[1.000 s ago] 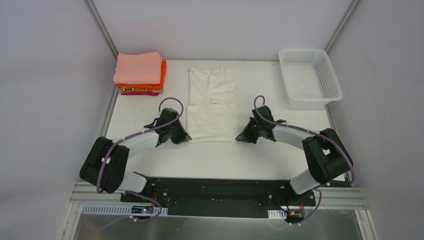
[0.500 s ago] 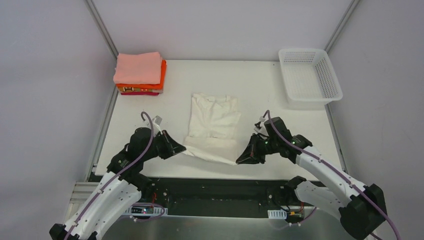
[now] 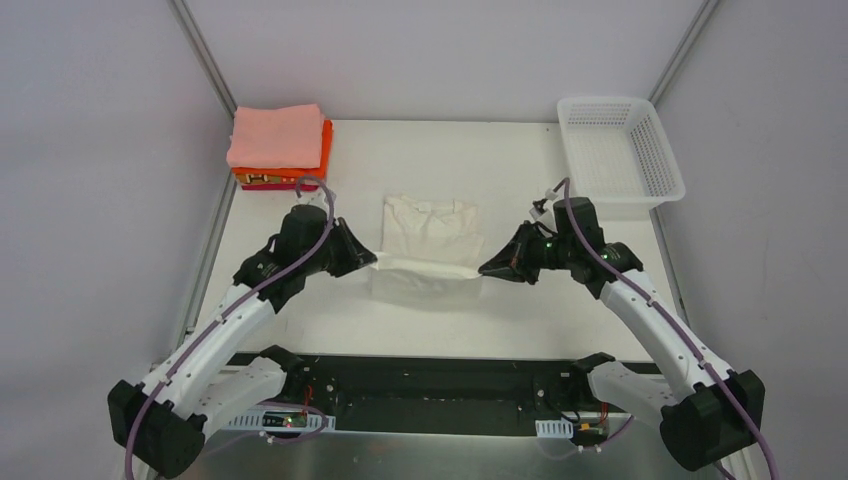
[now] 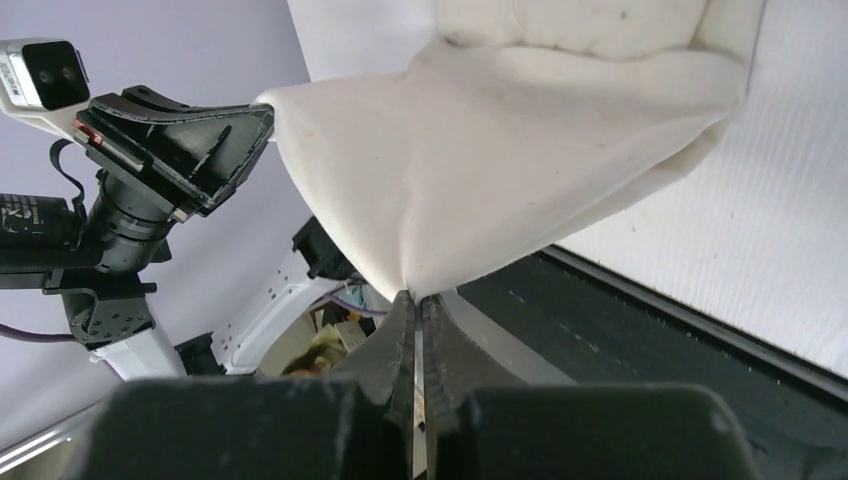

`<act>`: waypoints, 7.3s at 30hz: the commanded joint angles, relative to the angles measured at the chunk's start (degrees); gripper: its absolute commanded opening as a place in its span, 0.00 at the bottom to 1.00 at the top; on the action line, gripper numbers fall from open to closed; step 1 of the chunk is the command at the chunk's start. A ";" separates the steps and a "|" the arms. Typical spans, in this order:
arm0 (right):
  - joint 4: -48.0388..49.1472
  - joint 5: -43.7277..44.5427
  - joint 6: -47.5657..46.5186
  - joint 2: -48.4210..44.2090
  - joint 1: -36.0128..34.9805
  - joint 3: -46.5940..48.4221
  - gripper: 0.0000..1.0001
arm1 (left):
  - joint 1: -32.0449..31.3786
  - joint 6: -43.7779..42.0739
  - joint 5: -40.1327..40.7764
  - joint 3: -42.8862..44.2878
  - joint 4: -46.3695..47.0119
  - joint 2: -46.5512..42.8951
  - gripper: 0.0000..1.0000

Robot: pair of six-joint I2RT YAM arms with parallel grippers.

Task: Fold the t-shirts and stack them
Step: Fold the long partially folded tshirt into a neat square, then smooth out wrinkles on the folded tshirt, then put the neatly folded tshirt into the corner of the board with the left arm

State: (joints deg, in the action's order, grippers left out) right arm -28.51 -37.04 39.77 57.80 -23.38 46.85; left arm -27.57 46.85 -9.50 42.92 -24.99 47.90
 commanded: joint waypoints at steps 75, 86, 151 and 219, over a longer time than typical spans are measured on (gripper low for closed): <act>24.41 9.68 1.55 50.63 9.07 32.19 1.00 | 9.95 -6.25 -13.94 43.05 14.36 63.46 0.99; 23.70 10.23 1.18 65.41 9.17 40.67 1.00 | 12.21 -5.32 -10.86 48.83 13.73 76.15 0.99; 9.21 20.06 -9.16 8.26 5.68 -0.53 1.00 | 4.46 -11.29 -0.75 27.07 7.57 67.43 0.00; 10.47 35.59 -19.73 -9.04 5.70 -8.63 1.00 | 17.38 -60.69 43.29 93.12 -3.32 69.51 0.00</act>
State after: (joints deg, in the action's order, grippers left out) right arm -19.88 -2.39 20.88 49.52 -17.50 38.54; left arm -10.39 -13.93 32.80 130.34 -30.81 120.86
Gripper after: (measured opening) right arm 0.994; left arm 0.041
